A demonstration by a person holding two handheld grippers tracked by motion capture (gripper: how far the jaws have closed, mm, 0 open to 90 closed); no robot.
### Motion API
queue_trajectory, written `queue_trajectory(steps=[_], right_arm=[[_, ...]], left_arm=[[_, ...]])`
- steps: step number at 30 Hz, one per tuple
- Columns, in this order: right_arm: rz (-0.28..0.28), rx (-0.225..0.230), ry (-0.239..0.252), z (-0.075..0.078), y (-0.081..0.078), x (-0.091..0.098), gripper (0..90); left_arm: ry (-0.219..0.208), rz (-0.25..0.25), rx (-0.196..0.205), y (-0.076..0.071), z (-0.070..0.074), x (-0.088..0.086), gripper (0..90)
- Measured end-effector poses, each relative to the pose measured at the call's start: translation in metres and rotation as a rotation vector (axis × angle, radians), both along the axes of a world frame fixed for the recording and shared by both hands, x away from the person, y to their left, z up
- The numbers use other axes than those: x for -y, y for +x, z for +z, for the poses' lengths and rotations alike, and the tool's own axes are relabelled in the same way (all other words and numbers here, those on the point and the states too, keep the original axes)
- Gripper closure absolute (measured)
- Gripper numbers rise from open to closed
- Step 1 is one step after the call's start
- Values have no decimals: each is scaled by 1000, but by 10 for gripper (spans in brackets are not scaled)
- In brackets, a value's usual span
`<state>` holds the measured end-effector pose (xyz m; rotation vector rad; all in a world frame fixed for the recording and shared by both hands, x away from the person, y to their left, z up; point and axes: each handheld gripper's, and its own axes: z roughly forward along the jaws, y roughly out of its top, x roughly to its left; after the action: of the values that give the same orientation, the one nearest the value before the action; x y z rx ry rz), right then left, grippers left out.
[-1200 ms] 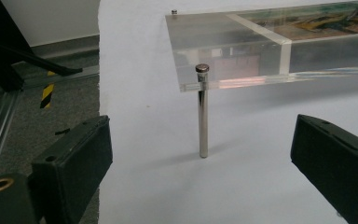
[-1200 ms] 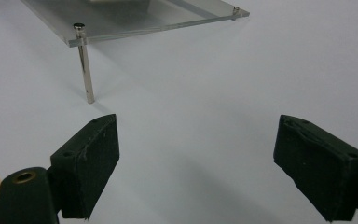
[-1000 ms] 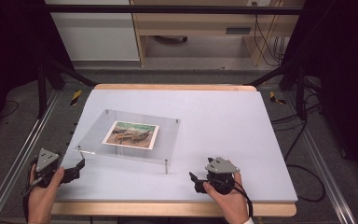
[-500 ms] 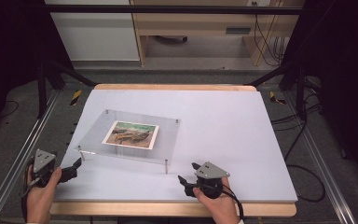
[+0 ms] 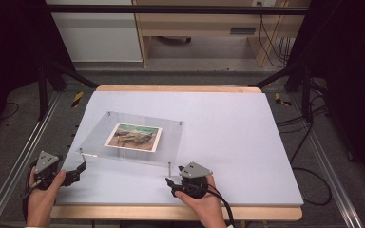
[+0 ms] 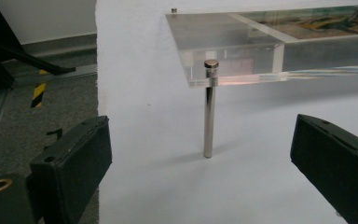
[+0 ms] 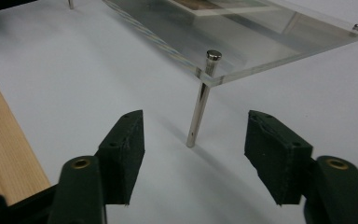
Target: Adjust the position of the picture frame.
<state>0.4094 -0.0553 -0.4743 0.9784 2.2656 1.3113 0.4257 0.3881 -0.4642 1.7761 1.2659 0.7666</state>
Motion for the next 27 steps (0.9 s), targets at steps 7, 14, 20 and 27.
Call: queue_trajectory(steps=[7,14,20,27], right_arm=[[-5,-37,27,-1,18,-10,533],[-6,-39,54,-4,32,-14,700],[7,-53,60,-6,35,-16,789],[20,-66,112,-4,37,-15,849]], left_arm=[[-43,-17,22,-2,3,2,43],[-50,-28,23,0,3,5,49],[-37,-20,5,2,2,9,76],[-27,-13,-7,3,0,7,207]])
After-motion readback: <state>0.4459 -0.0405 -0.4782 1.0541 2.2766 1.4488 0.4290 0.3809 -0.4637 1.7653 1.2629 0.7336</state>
